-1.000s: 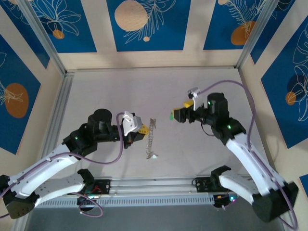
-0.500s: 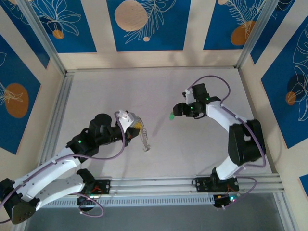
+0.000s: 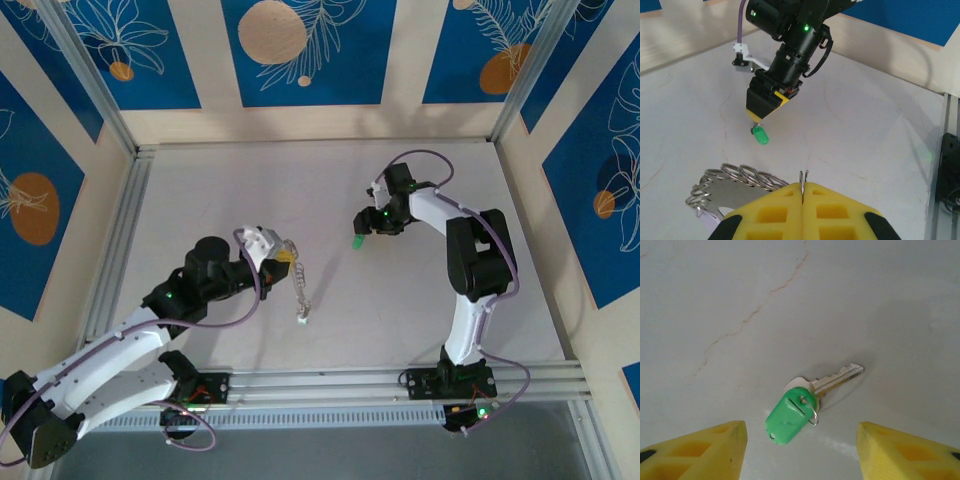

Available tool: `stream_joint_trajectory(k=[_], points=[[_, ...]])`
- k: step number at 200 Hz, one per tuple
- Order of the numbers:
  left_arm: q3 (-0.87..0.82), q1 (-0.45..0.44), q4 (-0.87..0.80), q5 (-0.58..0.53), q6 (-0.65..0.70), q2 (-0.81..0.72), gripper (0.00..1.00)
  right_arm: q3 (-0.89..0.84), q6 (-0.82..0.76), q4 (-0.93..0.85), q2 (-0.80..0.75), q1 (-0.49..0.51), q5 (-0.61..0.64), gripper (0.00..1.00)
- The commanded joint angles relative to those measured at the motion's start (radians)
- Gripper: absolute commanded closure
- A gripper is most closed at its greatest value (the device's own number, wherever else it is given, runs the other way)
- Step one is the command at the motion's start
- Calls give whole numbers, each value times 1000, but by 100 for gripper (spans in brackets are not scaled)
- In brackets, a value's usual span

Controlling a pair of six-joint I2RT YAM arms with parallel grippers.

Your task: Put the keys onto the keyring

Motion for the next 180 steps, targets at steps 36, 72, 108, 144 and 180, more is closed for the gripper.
stream_joint_trajectory(k=[36, 72, 108, 144, 180], points=[[-27, 28, 113, 66, -32, 3, 100, 15, -37, -49, 29, 0, -43, 44], [-35, 30, 131, 75, -42, 0, 100, 32, -44, -67, 51, 1, -63, 50], [-37, 34, 128, 78, -43, -9, 100, 56, -42, -86, 74, 4, -71, 52], [-48, 38, 141, 77, -47, -12, 100, 60, -42, -92, 80, 7, -68, 56], [-55, 40, 139, 72, -49, -20, 100, 76, -47, -100, 91, 11, -66, 65]])
